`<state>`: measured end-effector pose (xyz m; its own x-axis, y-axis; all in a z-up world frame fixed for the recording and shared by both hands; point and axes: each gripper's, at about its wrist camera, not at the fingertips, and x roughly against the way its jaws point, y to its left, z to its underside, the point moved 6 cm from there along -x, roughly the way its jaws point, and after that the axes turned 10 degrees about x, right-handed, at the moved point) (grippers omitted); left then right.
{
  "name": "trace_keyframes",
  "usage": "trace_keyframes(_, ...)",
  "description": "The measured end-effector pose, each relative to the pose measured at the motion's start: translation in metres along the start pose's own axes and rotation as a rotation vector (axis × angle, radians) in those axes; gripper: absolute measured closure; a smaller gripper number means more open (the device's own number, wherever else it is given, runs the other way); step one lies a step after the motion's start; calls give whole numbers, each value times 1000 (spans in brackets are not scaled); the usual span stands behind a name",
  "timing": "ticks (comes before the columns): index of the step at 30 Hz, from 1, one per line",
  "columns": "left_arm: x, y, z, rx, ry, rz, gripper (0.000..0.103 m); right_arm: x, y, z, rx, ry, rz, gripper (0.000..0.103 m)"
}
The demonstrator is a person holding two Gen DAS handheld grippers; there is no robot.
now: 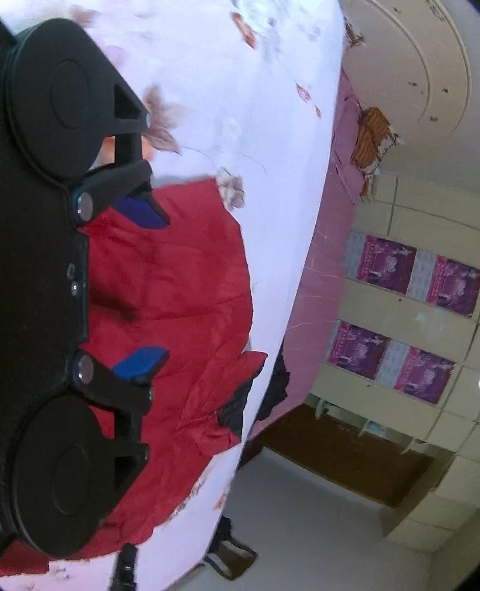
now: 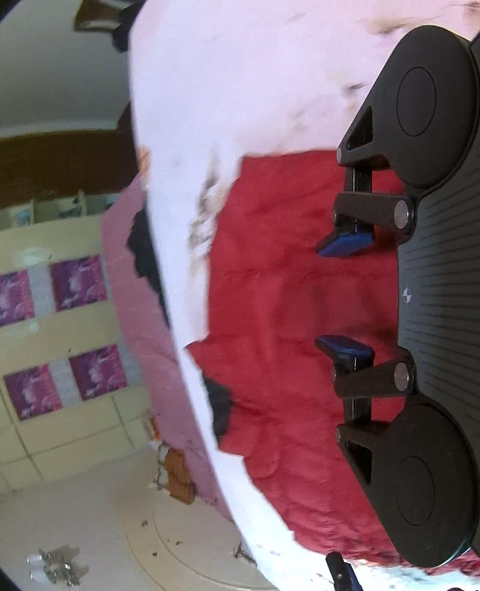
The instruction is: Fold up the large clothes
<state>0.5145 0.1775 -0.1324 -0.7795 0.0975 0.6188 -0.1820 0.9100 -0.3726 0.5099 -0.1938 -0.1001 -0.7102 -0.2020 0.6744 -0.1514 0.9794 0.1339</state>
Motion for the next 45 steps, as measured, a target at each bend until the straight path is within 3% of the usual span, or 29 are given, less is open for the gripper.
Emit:
trace_keyframes(2,-21,-3,-3,-34,24,-24,32,-23,7,-8,44,22,12,56)
trace_keyframes(5,-56,8,10,-64,111,-68,28,-64,0,9,70,143,59,57)
trace_keyframes(9,-39,1,10,-87,84,-79,34,-43,-7,9,55,113,79,56)
trace_keyframes(11,-17,-9,10,-68,33,-19,30,-19,-1,5,38,48,57,56)
trace_keyframes(12,-8,-19,14,-75,18,8,27,-11,6,5,45,35,47,54)
trace_keyframes(13,-5,-28,17,-90,7,10,24,-7,14,7,59,27,30,35)
trace_keyframes(14,-2,-38,24,-109,3,18,22,-4,26,10,76,13,14,28)
trace_keyframes(15,-2,-47,32,-133,11,31,21,-3,35,14,92,9,-4,26)
trace_keyframes(22,-20,-64,75,-254,85,-81,21,-28,52,56,151,134,26,27)
trace_keyframes(30,-10,-57,76,-266,112,-87,20,-32,56,59,175,159,44,27)
trace_keyframes(31,-6,-57,74,-266,114,-96,17,-29,55,57,172,160,44,27)
trace_keyframes(33,7,-55,68,-262,85,-135,0,-4,52,48,149,97,50,26)
trace_keyframes(35,25,-48,63,-255,40,-145,0,21,46,43,136,41,50,26)
trace_keyframes(39,57,-16,69,-213,77,-105,2,62,13,60,92,34,49,26)
trace_keyframes(41,74,7,78,-185,120,-85,21,79,-11,78,45,53,47,26)
trace_keyframes(43,90,33,89,-126,180,-70,28,95,-37,103,-11,82,39,27)
trace_keyframes(45,110,57,99,-55,212,-64,28,112,-62,128,-77,112,14,27)
